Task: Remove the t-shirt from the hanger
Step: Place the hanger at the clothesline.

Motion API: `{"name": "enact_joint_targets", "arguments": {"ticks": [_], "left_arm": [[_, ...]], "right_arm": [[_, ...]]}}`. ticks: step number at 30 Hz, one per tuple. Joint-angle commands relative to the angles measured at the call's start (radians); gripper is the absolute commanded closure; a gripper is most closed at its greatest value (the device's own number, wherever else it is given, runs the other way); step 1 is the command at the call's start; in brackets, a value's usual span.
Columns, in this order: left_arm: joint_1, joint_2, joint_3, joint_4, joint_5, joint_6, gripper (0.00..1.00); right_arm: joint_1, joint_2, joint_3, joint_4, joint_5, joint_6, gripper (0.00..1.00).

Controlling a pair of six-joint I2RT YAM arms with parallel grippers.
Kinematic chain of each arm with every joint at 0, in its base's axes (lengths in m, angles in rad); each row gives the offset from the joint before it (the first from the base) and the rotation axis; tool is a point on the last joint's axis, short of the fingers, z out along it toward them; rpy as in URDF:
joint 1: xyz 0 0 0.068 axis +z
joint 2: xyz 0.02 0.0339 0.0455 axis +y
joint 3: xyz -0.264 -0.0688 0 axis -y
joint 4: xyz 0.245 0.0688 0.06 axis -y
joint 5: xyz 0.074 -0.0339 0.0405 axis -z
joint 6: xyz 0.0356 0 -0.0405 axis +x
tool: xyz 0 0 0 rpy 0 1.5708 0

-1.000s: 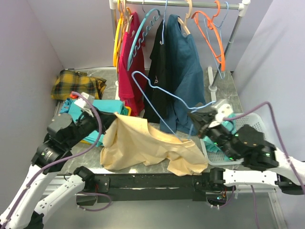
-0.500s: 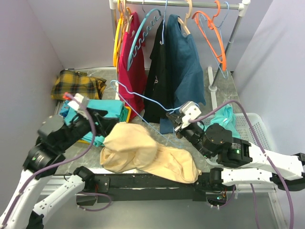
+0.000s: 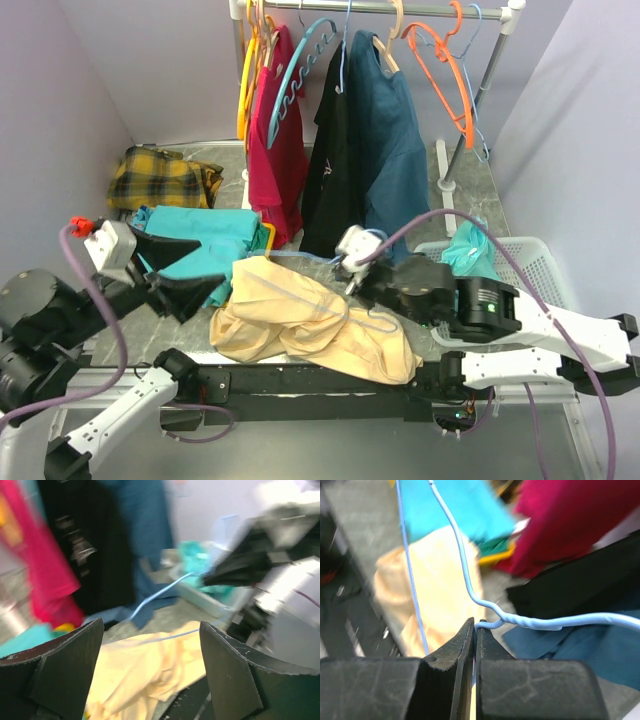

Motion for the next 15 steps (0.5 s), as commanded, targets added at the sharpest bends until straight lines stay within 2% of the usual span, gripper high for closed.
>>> {"name": "enact_joint_targets", "arguments": {"ticks": [1, 5, 15], "left_arm": [[0.004, 0.036, 0.022, -0.024, 0.308, 0.079, 0.16], [0.004, 0.068, -0.057, -0.081, 0.433, 0.122, 0.14], [0.005, 0.053, -0.24, 0.011, 0.503, 0.1, 0.14]], "right_arm": [[-0.003, 0.058, 0.098, -0.156, -0.17, 0.039, 1.0], [-0.003, 0.104, 0.171, -0.242, -0.296, 0.03, 1.0], [-0.003, 0.175, 0.31, -0.344, -0.405, -0.027, 1.0]]}}
